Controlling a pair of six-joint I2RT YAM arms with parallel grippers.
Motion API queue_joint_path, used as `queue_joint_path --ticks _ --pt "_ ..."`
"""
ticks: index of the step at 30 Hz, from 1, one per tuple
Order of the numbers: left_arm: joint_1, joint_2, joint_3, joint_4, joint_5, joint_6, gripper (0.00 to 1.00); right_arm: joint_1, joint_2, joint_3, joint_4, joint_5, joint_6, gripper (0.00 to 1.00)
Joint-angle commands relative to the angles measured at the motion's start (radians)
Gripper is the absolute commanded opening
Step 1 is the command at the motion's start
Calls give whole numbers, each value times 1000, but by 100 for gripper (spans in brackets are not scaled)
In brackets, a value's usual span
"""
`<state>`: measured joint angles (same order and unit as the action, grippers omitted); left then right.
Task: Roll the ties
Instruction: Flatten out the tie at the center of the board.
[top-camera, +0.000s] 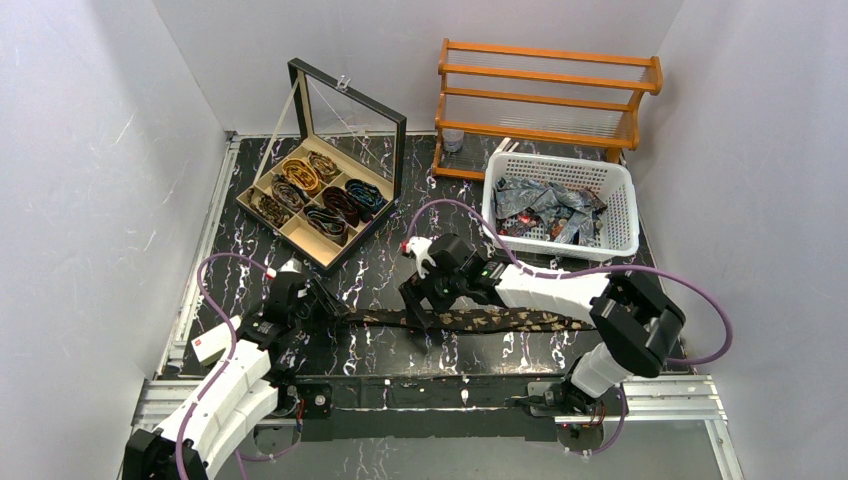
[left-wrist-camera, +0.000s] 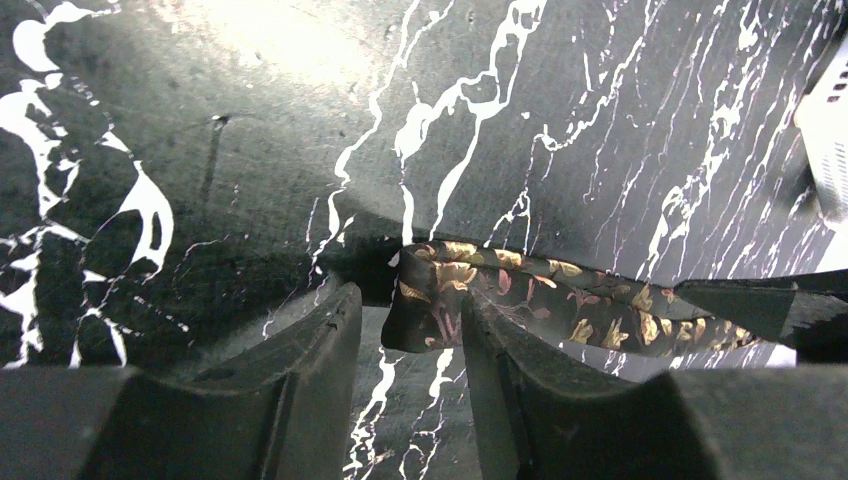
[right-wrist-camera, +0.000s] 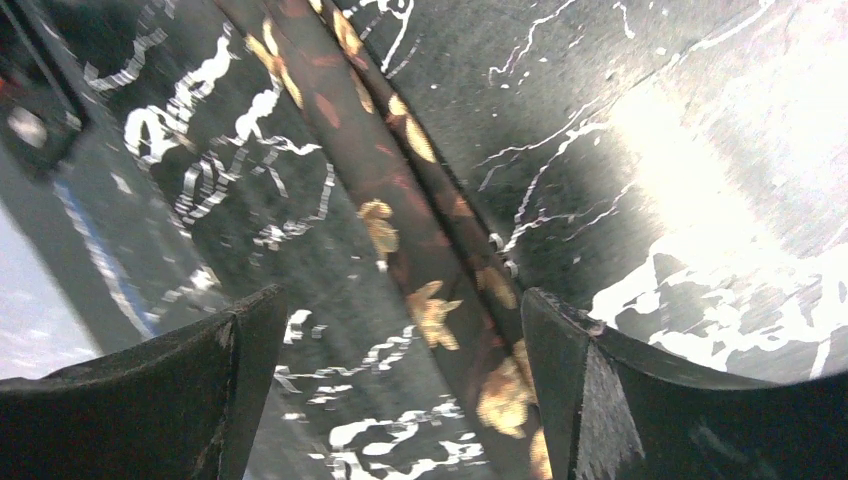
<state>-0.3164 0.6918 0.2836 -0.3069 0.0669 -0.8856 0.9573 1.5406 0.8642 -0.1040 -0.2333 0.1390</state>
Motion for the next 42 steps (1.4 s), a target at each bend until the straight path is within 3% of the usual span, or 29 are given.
queue_joint_path --ticks 1,9,14,18,24,25,28,33,39,42 --pt "0 0 60 -76 -53 -20 49 -3 10 9 80 -50 -349 99" --pt "-1 -6 88 -100 -50 -12 52 -4 81 10 -22 -213 -533 96" --pt "0 -3 94 -101 -44 -1 52 -5 120 -18 1 -142 -599 88" --pt "0 -3 94 -100 -41 0 52 -7 155 -26 51 -82 -596 61" --pt "0 -1 94 -97 -39 4 52 -7 159 1 28 -159 -602 41" --pt "0 -2 94 -97 -38 5 52 -7 159 12 16 -171 -604 43" --pt "0 -6 93 -94 -38 8 52 -8 161 54 -42 -177 -608 67" --pt "0 -5 90 -91 -40 5 52 -7 108 107 -34 -90 -495 80" --pt "0 -2 89 -82 -48 13 54 -7 -62 93 119 237 -72 97" --pt "0 6 77 -57 -41 28 57 -9 -135 26 148 447 230 99"
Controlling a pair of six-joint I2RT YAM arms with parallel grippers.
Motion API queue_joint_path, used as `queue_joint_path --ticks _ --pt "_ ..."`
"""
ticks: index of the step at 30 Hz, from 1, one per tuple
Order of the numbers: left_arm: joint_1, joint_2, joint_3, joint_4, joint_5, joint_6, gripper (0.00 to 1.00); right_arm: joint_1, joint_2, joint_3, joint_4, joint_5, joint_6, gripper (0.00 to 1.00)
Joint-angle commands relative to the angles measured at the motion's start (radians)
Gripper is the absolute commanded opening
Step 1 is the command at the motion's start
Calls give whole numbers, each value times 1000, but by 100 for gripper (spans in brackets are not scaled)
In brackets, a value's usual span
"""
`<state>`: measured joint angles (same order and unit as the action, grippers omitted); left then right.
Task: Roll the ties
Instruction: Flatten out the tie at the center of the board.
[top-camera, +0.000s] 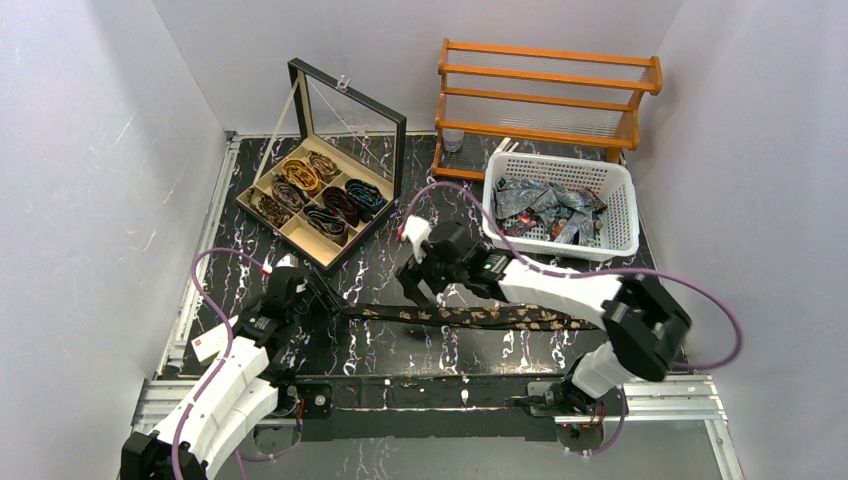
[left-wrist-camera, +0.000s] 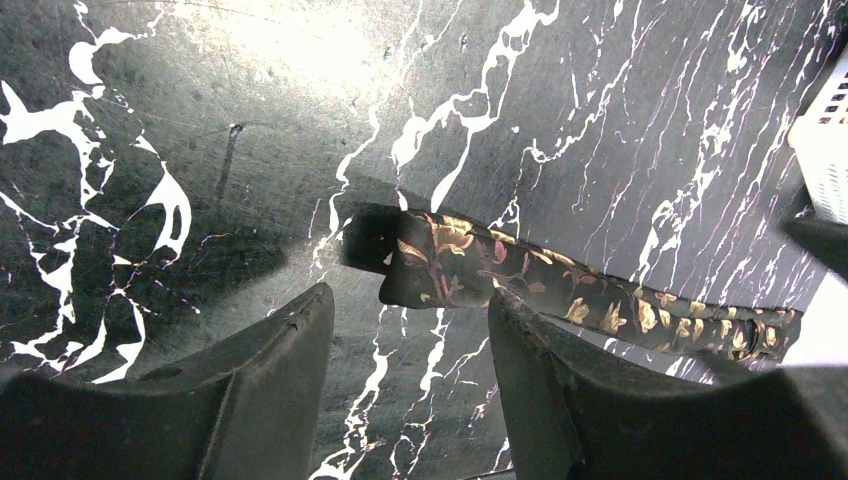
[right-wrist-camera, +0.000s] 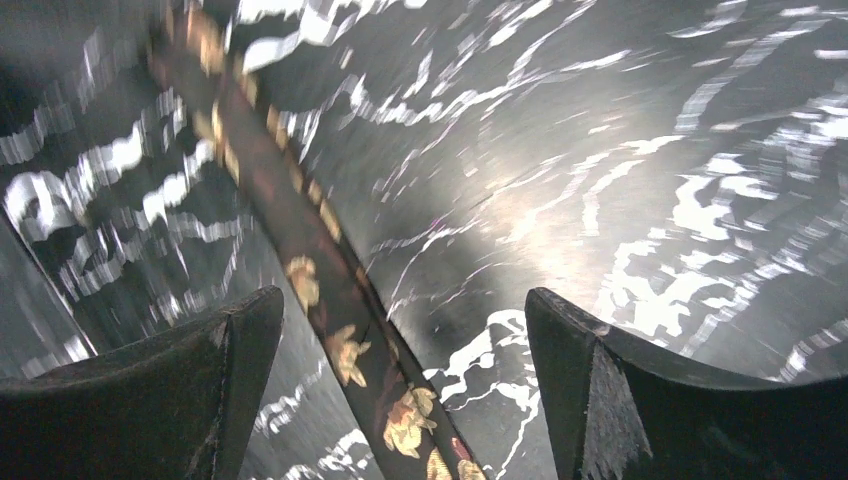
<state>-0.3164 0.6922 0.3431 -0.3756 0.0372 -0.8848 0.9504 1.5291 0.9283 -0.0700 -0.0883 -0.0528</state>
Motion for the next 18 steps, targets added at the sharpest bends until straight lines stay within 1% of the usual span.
queue_joint_path --ticks 1,3,4,7,9,10,11,13,16,18 --pt "-1 8 10 25 -3 31 57 -6 -134 -46 101 292 454 99" --pt "-1 12 -12 55 22 34 57 -19 -125 -35 89 197 548 99" --pt "0 11 -24 71 31 34 56 -24 -106 -16 73 141 612 96" --pt "0 2 -59 115 53 33 52 -23 -35 11 123 -77 739 74" --pt "-1 -9 -77 129 56 33 49 -17 13 13 177 -153 808 61" --pt "0 -16 -88 136 55 32 47 -12 46 27 170 -158 854 54" --pt "0 -22 -94 141 53 32 46 -6 71 41 169 -167 865 49" --pt "0 -31 -105 156 51 36 43 16 111 75 173 -174 860 42" --pt "0 -25 -120 179 43 46 40 47 177 145 106 -151 865 30" --pt "0 -8 -121 195 44 61 38 56 214 173 88 -177 868 25"
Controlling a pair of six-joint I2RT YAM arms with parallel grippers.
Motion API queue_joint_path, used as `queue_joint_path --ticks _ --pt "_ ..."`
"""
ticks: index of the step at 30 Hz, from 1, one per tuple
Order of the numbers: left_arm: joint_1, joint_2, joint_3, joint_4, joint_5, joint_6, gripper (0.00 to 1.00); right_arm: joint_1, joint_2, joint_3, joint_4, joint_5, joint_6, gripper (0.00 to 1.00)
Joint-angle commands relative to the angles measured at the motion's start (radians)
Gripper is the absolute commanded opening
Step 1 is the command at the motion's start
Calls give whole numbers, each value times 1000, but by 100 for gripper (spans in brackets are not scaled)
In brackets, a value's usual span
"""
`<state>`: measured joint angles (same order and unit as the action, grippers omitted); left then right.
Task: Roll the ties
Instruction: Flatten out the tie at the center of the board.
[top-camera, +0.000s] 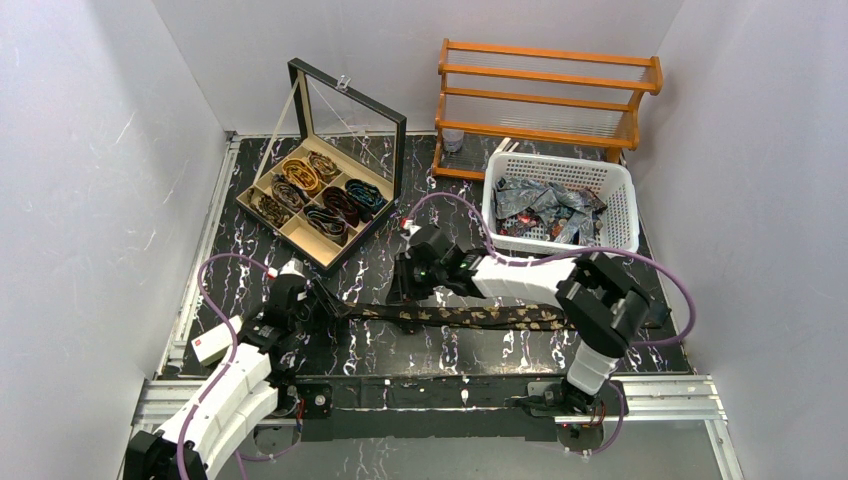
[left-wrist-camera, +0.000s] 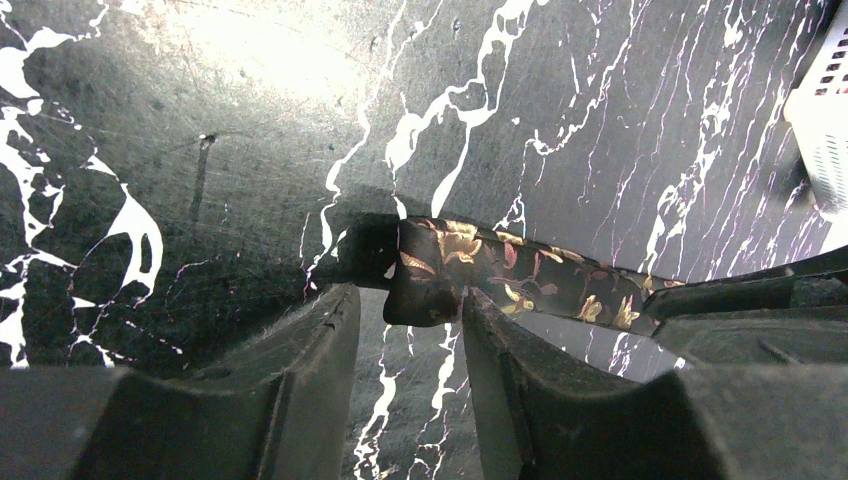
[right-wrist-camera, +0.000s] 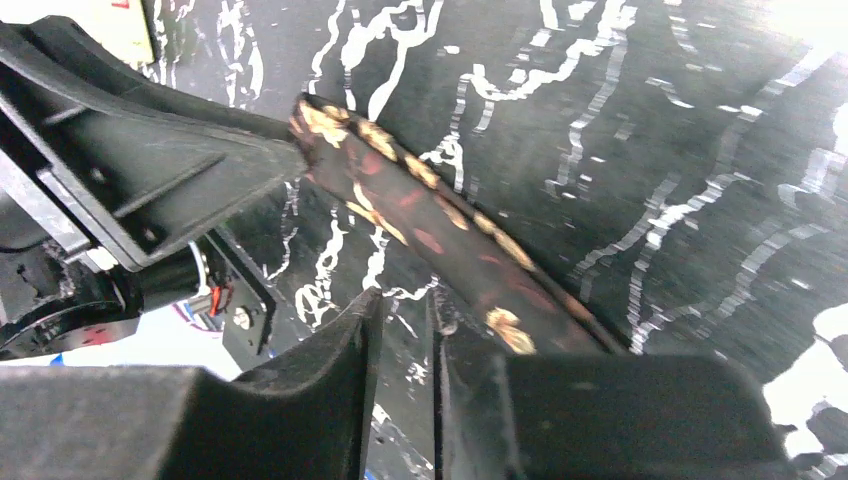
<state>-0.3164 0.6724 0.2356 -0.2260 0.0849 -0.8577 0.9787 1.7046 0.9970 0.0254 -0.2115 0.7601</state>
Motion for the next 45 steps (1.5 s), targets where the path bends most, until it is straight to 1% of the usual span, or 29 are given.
queue_joint_path --ticks 1,5,8,10,13,15,20,25,31,39,44,45 --pt "0 18 -12 50 -2 42 37 34 50 111 -5 -66 53 24" --pt "0 38 -9 69 -11 66 33 46 80 134 -11 -93 51 22" --pt "-1 55 -10 78 -17 83 32 53 102 162 -24 -104 46 18" --pt "0 68 -11 83 -25 95 31 55 122 182 -64 -110 43 13" --pt "-1 87 -10 96 -22 115 28 62 149 205 -81 -122 41 7" --pt "0 94 -11 109 -19 125 27 71 165 219 -92 -121 41 6" --pt "0 106 -19 138 -5 148 22 80 189 241 -114 -120 41 5" --pt "0 114 -39 160 12 152 15 80 204 261 -148 -110 38 5" --pt "0 107 -47 169 20 151 6 91 230 323 -245 -37 17 1" --pt "0 131 -19 161 25 142 2 100 271 378 -305 -20 -9 1" --pt "0 147 -9 129 17 142 0 102 221 342 -282 16 -51 1" --pt "0 144 -9 125 14 141 0 103 210 335 -274 25 -64 3"
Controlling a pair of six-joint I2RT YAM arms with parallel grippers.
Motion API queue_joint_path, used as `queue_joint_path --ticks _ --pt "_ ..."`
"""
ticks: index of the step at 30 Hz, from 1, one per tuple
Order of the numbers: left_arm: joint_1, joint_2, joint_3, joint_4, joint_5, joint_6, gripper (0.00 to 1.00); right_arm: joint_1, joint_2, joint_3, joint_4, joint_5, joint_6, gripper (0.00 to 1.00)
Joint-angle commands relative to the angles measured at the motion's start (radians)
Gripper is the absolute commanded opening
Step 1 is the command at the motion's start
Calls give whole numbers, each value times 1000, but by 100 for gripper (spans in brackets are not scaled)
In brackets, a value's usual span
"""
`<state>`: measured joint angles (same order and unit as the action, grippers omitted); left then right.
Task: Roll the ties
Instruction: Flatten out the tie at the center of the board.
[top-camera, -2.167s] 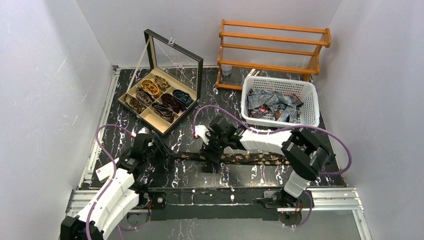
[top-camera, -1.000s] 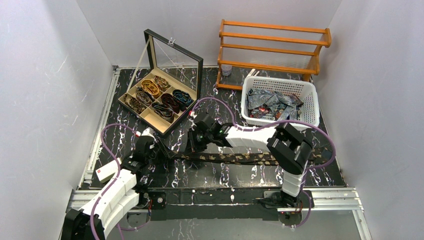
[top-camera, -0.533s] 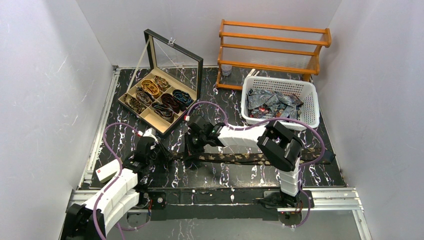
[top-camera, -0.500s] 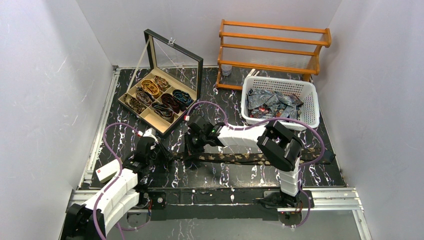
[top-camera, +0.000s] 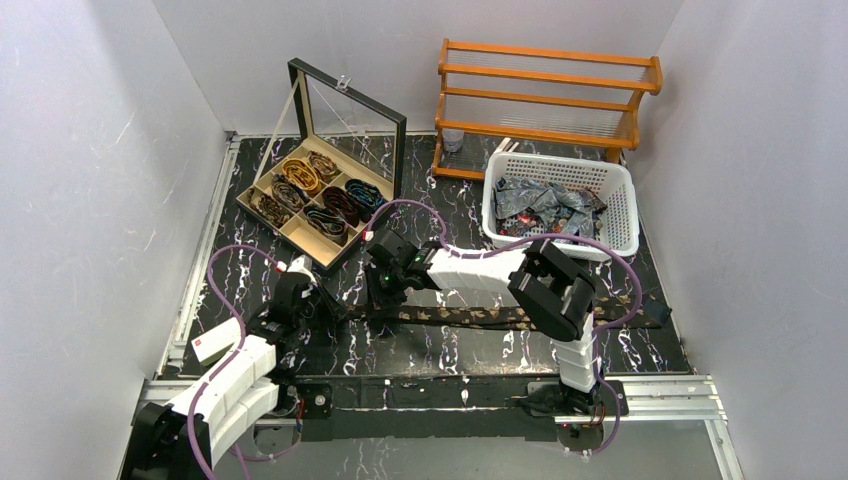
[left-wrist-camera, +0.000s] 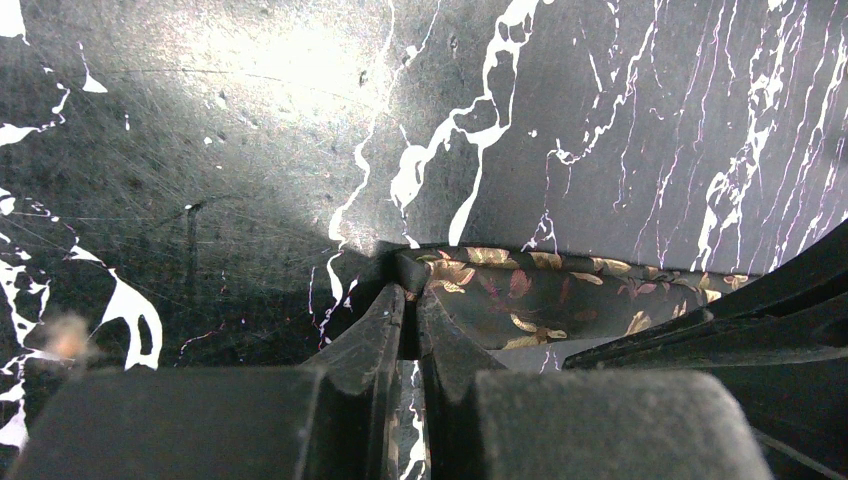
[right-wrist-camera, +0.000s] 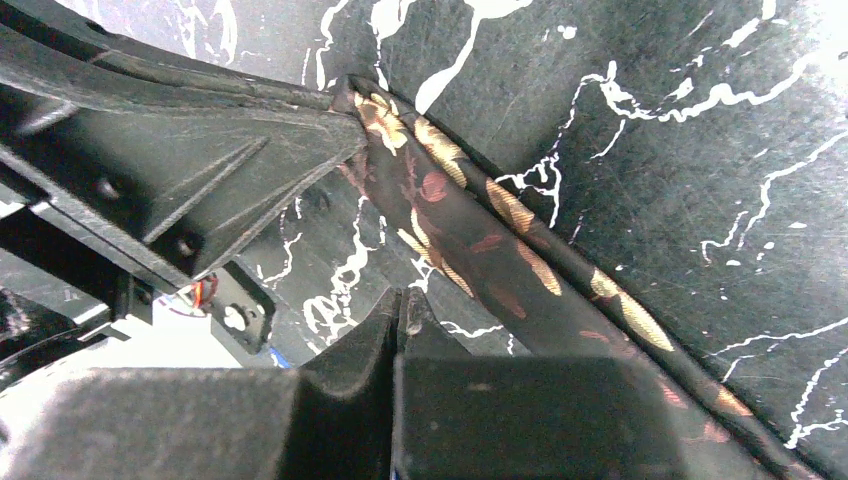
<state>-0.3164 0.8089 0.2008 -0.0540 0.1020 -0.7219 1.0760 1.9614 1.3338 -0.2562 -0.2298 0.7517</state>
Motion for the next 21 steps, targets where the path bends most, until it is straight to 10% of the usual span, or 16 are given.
queue_joint_path --ticks 1,11,15,21 --pt "0 5 22 -49 -4 1 0 5 -57 -5 12 51 -74 5" --pt "-1 8 22 -55 -8 -7 0 5 -87 16 21 115 -143 19" --pt "0 13 27 -57 -7 -11 0 5 -112 -31 83 104 -209 55" --pt "0 16 30 -57 -16 -17 0 6 -128 -93 196 87 -479 67"
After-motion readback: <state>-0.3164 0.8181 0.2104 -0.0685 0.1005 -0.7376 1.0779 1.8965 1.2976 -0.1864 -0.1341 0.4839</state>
